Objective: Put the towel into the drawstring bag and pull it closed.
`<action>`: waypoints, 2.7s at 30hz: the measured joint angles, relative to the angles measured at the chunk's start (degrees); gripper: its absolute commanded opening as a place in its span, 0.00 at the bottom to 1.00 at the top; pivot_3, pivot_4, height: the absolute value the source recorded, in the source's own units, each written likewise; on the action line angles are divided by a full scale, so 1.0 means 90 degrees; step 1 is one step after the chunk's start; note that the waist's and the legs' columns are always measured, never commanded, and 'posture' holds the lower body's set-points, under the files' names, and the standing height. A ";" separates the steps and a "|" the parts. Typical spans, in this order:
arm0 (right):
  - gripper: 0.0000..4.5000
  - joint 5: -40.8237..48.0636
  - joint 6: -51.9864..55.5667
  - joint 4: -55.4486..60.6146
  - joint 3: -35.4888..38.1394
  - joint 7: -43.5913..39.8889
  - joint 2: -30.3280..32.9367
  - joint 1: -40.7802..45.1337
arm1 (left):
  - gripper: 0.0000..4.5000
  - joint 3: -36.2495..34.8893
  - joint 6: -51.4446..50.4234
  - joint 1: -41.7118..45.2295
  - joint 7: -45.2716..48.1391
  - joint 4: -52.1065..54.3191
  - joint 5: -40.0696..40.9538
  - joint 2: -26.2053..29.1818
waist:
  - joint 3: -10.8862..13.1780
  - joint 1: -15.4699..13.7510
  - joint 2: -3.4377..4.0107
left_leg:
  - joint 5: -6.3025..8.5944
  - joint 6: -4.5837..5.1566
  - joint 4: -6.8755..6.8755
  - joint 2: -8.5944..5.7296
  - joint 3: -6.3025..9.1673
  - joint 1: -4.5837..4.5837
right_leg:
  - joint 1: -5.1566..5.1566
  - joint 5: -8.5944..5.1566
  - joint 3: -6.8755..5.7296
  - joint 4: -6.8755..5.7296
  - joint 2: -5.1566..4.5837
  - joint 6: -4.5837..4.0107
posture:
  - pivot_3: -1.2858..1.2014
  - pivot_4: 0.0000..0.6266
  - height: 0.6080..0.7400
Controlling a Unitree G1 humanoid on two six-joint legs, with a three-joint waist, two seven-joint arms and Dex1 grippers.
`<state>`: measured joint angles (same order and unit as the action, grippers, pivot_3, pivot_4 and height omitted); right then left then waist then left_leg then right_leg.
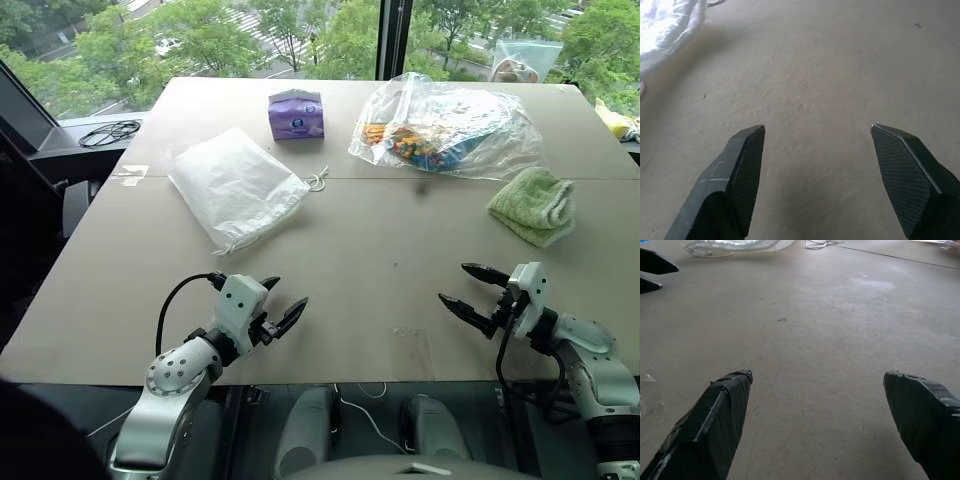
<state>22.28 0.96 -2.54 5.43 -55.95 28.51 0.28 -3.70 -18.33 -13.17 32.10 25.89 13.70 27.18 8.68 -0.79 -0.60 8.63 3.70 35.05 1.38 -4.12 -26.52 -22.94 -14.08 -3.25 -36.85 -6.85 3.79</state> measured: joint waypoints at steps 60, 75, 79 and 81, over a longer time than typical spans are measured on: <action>1.00 0.0909 0.0138 0.1048 -0.0389 -0.0941 -0.0085 0.0165 | 0.77 0.0006 0.1984 0.2206 -0.2059 -0.2522 -0.2829 0.0269 | 0.0005 -0.0008 -0.0002 | 0.0001 0.0000 -0.0016 -0.0002 0.0001 -0.0009 | -0.0011 0.0001 -0.0004 0.0006 -0.0012 -0.0001 | 0.52 0.24 1.00; 1.00 0.0886 0.0138 0.1051 -0.0373 -0.0813 -0.0028 0.0149 | 0.77 0.0003 0.1930 0.2765 -0.2105 -0.3488 -0.2942 0.0247 | 0.0006 -0.0010 -0.0004 | 0.0000 0.0001 -0.0016 -0.0004 0.0001 -0.0009 | -0.0010 0.0002 -0.0008 0.0006 -0.0011 0.0000 | 0.52 0.24 1.00; 1.00 0.0878 0.0133 0.1052 -0.0373 -0.0764 -0.0029 0.0149 | 0.77 0.0007 0.1939 0.2831 -0.2106 -0.3626 -0.3029 0.0251 | 0.0006 -0.0009 -0.0004 | 0.0000 0.0000 -0.0015 -0.0004 0.0001 -0.0009 | -0.0009 0.0002 -0.0008 0.0005 -0.0010 0.0000 | 0.52 0.24 1.00; 1.00 0.0875 0.0132 0.1052 -0.0373 -0.0730 -0.0030 0.0149 | 0.77 0.0007 0.1958 0.2847 -0.2108 -0.3705 -0.3040 0.0251 | 0.0006 -0.0008 -0.0004 | 0.0000 0.0000 -0.0015 -0.0004 0.0001 -0.0009 | -0.0009 0.0002 -0.0008 0.0005 -0.0010 0.0000 | 0.52 0.24 1.00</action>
<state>30.16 2.16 6.93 2.08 -62.52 28.24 1.62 -3.64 -0.71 12.45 13.13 -7.45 -13.67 29.44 8.74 -0.86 -0.64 8.63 3.71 34.91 1.34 -4.11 -26.61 -23.03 -14.05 -3.32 -36.81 -6.94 3.79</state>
